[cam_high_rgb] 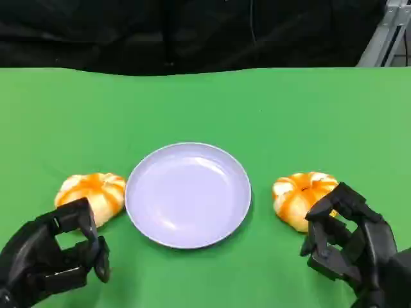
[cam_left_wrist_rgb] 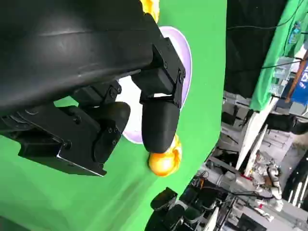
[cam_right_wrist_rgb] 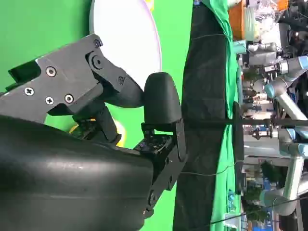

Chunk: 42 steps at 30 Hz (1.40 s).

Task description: Grasp the bread from the table and place it into the plate.

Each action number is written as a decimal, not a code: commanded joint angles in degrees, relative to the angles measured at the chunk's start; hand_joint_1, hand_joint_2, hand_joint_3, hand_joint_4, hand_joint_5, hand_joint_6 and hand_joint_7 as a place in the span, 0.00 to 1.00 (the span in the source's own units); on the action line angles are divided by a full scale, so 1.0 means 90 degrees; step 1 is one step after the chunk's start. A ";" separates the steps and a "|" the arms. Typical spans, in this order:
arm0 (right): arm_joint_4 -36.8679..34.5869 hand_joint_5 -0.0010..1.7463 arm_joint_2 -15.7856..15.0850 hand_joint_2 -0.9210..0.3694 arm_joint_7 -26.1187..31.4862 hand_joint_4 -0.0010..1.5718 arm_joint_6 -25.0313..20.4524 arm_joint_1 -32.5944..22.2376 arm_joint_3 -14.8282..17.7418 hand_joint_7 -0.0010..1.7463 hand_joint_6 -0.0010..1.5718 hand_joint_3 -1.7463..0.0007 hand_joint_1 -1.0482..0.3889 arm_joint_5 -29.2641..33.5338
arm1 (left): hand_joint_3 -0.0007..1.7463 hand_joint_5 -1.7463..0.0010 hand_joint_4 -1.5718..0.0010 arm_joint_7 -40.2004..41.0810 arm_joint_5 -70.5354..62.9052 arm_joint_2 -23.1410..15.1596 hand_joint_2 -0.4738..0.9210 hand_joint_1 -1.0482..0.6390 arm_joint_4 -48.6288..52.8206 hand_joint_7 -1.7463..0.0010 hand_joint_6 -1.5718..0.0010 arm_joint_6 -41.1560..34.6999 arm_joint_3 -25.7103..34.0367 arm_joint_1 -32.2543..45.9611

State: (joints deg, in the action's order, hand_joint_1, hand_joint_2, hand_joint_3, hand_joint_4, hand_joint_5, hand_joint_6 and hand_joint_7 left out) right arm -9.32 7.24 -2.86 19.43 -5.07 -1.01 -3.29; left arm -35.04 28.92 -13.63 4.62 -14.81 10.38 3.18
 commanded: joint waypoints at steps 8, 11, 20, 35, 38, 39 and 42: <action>0.0064 1.00 -0.0040 0.24 0.0029 0.53 0.0017 0.0001 0.0042 0.93 0.39 0.36 0.63 -0.0035 | 0.73 0.00 0.44 -0.0080 -0.0042 -0.0104 0.84 0.68 0.0068 0.00 0.55 0.0050 0.0039 -0.0090; 0.0071 1.00 -0.0033 0.23 0.0038 0.53 -0.0001 0.0009 0.0042 0.93 0.39 0.36 0.63 -0.0037 | 0.73 0.00 0.44 -0.0039 -0.0054 -0.0095 0.84 0.68 0.0051 0.00 0.55 0.0045 0.0040 -0.0090; 0.0023 1.00 -0.0035 0.23 0.0017 0.53 0.0051 0.0015 0.0048 0.93 0.39 0.36 0.63 -0.0064 | 0.34 0.33 0.75 0.0110 -0.0317 0.0065 0.93 0.52 0.0145 0.45 0.68 0.0894 0.0111 -0.0065; 0.0040 1.00 -0.0042 0.24 0.0024 0.53 0.0025 0.0019 0.0042 0.93 0.39 0.36 0.63 -0.0055 | 0.11 0.94 0.96 0.2663 -0.5312 -0.0914 1.00 0.15 0.0481 1.00 0.72 0.4102 -0.0738 -0.0255; 0.0015 1.00 -0.0047 0.24 0.0018 0.53 0.0043 0.0033 0.0042 0.94 0.39 0.35 0.63 -0.0049 | 0.06 0.94 0.94 0.3249 -0.6327 -0.1251 1.00 0.15 0.0668 0.99 0.71 0.4187 -0.1005 -0.0591; 0.0014 1.00 -0.0044 0.24 0.0024 0.53 0.0029 0.0037 0.0044 0.94 0.39 0.35 0.63 -0.0050 | 0.04 0.94 0.92 0.3407 -0.6589 -0.1344 0.99 0.15 0.0717 0.99 0.70 0.4190 -0.1091 -0.0678; -0.0013 1.00 -0.0048 0.24 0.0033 0.53 0.0057 0.0047 0.0047 0.94 0.39 0.36 0.63 -0.0032 | 0.01 0.95 0.90 0.3833 -0.7242 -0.1583 0.98 0.15 0.1042 0.99 0.68 0.4189 -0.1409 -0.1029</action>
State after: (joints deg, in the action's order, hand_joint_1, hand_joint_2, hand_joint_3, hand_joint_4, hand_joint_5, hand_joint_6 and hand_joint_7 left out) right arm -9.51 7.24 -2.77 19.53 -4.96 -0.98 -3.33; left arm -3.88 -31.68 -25.09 11.15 22.45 -0.07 -3.55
